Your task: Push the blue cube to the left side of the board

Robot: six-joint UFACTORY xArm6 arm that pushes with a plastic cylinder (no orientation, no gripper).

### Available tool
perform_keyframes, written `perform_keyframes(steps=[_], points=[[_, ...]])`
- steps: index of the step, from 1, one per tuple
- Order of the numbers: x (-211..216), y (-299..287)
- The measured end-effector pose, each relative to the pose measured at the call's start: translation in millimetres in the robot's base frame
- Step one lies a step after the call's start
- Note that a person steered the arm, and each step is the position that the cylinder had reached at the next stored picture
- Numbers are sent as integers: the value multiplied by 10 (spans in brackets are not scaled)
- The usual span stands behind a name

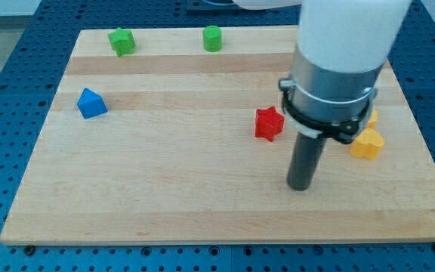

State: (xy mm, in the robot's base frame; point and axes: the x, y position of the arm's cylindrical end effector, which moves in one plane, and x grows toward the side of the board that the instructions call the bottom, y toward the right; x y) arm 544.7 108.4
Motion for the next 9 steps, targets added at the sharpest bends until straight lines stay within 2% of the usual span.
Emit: perform_keyframes(steps=[1,2,3,5,6,9], points=[[-200,229],[-203,229],[-508,186],[-1634,334],[-1772,336],[-1888,1553]])
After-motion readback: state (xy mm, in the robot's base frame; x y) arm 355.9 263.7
